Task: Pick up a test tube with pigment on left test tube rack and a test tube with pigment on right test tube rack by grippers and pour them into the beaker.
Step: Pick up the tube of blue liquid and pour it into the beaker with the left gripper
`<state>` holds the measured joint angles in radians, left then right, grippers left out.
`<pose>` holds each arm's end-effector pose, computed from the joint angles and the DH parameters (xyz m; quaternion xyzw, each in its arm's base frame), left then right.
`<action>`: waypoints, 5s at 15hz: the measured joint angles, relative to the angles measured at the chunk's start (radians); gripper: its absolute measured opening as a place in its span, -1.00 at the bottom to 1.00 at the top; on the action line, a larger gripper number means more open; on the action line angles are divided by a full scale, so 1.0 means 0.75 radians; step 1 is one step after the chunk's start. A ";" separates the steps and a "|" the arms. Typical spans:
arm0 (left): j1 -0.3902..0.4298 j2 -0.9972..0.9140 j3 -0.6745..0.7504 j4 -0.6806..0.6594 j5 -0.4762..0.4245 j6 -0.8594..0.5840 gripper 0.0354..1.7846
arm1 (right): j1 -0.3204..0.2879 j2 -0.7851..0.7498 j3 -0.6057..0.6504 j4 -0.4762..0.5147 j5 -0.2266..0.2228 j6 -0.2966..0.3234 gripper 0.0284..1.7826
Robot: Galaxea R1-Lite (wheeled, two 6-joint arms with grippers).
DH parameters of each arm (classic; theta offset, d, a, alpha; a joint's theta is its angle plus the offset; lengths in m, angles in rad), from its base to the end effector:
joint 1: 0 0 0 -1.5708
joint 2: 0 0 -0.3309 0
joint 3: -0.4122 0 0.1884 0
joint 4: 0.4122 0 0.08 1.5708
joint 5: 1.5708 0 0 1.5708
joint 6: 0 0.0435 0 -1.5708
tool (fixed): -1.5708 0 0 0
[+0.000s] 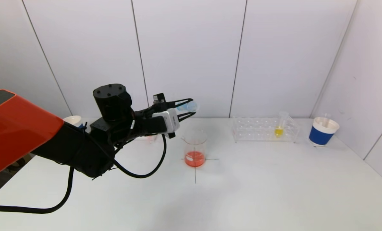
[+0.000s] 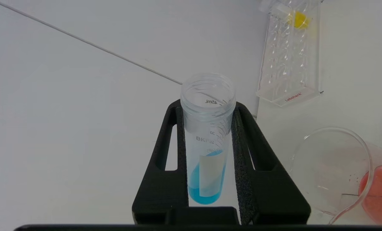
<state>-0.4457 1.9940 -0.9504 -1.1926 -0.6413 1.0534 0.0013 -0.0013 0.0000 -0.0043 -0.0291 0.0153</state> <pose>0.3511 -0.1966 0.2075 0.4353 -0.3233 -0.4086 0.7342 -0.0349 -0.0013 0.0760 0.0077 -0.0029 -0.0139 0.9999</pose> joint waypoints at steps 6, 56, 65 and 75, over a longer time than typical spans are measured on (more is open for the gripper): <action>0.002 0.003 0.005 0.035 -0.032 0.062 -0.55 | 0.000 0.000 0.000 0.000 0.001 0.001 0.99; 0.054 0.083 -0.152 0.543 0.043 0.674 -0.55 | 0.000 0.000 0.000 0.000 0.001 0.000 0.99; 0.047 0.062 -0.191 0.642 0.105 0.802 -0.55 | 0.000 0.000 0.000 0.000 0.001 0.001 0.99; 0.032 0.062 -0.220 0.712 0.178 0.917 -0.55 | 0.000 0.000 0.000 0.000 0.001 0.000 0.99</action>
<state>-0.4219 2.0402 -1.1151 -0.6585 -0.5079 1.7415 0.0013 -0.0013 0.0000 -0.0043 -0.0287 0.0153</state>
